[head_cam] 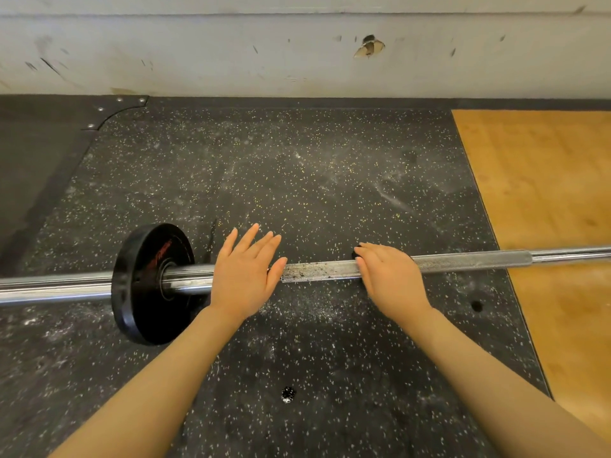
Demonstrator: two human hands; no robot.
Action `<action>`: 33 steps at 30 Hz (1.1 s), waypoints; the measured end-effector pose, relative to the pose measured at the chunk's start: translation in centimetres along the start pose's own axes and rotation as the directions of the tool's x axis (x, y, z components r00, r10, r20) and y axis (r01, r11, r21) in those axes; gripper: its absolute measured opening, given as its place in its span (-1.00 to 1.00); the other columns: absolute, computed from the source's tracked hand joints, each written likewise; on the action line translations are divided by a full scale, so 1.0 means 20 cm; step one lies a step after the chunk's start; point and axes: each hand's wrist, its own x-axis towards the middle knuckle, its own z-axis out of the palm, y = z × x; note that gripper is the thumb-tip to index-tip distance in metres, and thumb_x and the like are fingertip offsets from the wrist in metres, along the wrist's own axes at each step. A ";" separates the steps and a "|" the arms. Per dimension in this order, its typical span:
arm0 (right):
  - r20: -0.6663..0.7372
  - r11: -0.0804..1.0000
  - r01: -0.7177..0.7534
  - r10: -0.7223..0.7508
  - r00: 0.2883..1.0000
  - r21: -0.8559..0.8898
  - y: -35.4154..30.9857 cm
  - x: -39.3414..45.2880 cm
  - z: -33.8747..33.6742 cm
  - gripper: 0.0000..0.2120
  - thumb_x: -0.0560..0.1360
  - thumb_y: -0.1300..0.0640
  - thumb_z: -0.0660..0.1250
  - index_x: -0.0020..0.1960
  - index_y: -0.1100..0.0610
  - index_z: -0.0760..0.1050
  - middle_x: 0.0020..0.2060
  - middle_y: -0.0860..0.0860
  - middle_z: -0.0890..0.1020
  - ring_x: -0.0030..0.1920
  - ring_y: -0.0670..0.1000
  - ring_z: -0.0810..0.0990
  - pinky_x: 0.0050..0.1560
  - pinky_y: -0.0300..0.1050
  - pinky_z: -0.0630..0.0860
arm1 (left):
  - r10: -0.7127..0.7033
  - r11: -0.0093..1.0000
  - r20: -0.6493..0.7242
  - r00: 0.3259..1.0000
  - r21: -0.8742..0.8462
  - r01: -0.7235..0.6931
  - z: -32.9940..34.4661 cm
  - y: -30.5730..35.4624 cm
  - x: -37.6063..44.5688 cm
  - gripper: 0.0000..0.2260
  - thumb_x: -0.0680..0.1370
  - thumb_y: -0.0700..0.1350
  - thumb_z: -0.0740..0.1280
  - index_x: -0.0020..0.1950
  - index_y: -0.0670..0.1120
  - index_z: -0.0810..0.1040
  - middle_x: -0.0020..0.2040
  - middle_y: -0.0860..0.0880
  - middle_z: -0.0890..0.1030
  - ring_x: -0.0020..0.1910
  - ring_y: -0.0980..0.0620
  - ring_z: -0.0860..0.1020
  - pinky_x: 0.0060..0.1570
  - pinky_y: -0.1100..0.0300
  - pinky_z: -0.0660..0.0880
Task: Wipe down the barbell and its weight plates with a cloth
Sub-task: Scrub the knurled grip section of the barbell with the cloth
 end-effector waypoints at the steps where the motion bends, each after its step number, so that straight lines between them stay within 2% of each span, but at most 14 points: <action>1: 0.004 1.000 0.018 -0.018 1.000 0.018 -0.04 0.02 0.00 -0.79 0.56 0.17 0.34 0.12 0.24 0.63 0.03 0.13 0.69 0.03 0.14 0.67 0.08 0.05 0.57 | -0.001 1.000 0.000 1.000 -0.002 0.001 0.00 0.00 0.00 -0.46 0.62 0.13 -0.05 0.35 -0.12 0.53 0.28 -0.06 0.58 0.43 -0.12 0.38 0.45 -0.14 0.19; 4: 0.036 0.991 0.122 -0.124 0.992 0.061 -0.16 0.08 0.04 -0.77 0.58 0.15 0.31 0.15 0.25 0.62 0.06 0.15 0.68 0.06 0.14 0.67 0.11 0.04 0.56 | -0.002 1.000 0.002 1.000 -0.007 0.002 0.00 0.00 0.00 -0.46 0.62 0.13 -0.05 0.35 -0.13 0.53 0.28 -0.06 0.58 0.42 -0.12 0.38 0.45 -0.13 0.19; 6: 0.094 0.988 0.134 -0.141 0.986 0.078 -0.22 0.10 0.06 -0.71 0.62 0.10 0.24 0.22 0.23 0.58 0.13 0.14 0.65 0.13 0.13 0.63 0.18 0.02 0.52 | 0.000 1.000 0.002 1.000 -0.016 0.000 0.00 0.00 0.00 -0.46 0.62 0.13 -0.05 0.34 -0.14 0.53 0.27 -0.07 0.58 0.42 -0.12 0.39 0.45 -0.13 0.19; 11: 0.038 0.993 0.121 -0.121 0.992 -0.015 -0.18 0.07 0.04 -0.73 0.51 0.10 0.41 0.12 0.25 0.62 0.01 0.13 0.70 -0.02 0.13 0.69 -0.01 0.02 0.60 | 0.009 1.000 0.014 1.000 -0.017 -0.009 -0.01 -0.01 0.00 -0.44 0.62 0.13 -0.07 0.36 -0.14 0.51 0.29 -0.07 0.57 0.43 -0.12 0.38 0.46 -0.12 0.17; 17: 0.009 0.996 0.062 -0.062 0.998 -0.067 0.00 -0.03 -0.01 -0.71 0.51 0.15 0.40 0.16 0.28 0.59 0.05 0.17 0.68 0.00 0.17 0.67 0.05 0.06 0.58 | 0.012 0.999 0.015 1.000 -0.036 -0.011 -0.01 -0.01 -0.04 -0.46 0.63 0.12 -0.06 0.37 -0.14 0.51 0.32 -0.07 0.55 0.44 -0.14 0.36 0.46 -0.11 0.19; 22: 0.003 0.999 0.027 -0.027 1.000 -0.045 -0.05 -0.07 -0.03 -0.76 0.50 0.20 0.41 0.13 0.29 0.61 0.00 0.15 0.69 -0.05 0.18 0.67 0.01 0.05 0.58 | 0.029 0.998 0.027 0.999 -0.049 -0.028 -0.01 0.02 -0.10 -0.41 0.66 0.14 -0.14 0.35 -0.16 0.52 0.36 -0.11 0.51 0.43 -0.20 0.36 0.43 -0.13 0.24; 25: 0.030 1.000 0.014 -0.014 0.999 -0.010 -0.07 -0.11 -0.06 -0.77 0.51 0.21 0.41 0.13 0.29 0.61 0.00 0.15 0.69 -0.05 0.18 0.67 0.01 0.06 0.59 | 0.039 0.999 0.059 0.997 -0.018 -0.038 -0.02 0.04 -0.18 -0.47 0.65 0.11 -0.05 0.36 -0.15 0.51 0.43 -0.14 0.41 0.45 -0.21 0.32 0.42 -0.17 0.25; 29: 0.058 1.000 0.020 -0.021 0.998 0.010 -0.08 -0.16 -0.09 -0.80 0.51 0.21 0.40 0.11 0.26 0.61 -0.03 0.13 0.69 -0.07 0.16 0.67 -0.02 0.04 0.59 | 0.088 0.995 0.107 0.990 0.029 -0.092 -0.03 0.06 -0.30 -0.48 0.64 0.13 -0.04 0.41 -0.12 0.47 0.51 -0.16 0.28 0.47 -0.17 0.30 0.44 -0.18 0.21; 33: 0.085 0.999 -0.002 -0.002 0.996 0.037 -0.11 -0.22 -0.11 -0.75 0.54 0.19 0.37 0.16 0.28 0.60 0.05 0.16 0.68 0.03 0.18 0.67 0.08 0.09 0.57 | 0.151 0.988 0.120 0.981 -0.017 -0.151 -0.09 0.01 -0.37 -0.46 0.67 0.13 -0.08 0.43 -0.15 0.44 0.53 -0.16 0.25 0.39 -0.07 0.42 0.46 -0.06 0.17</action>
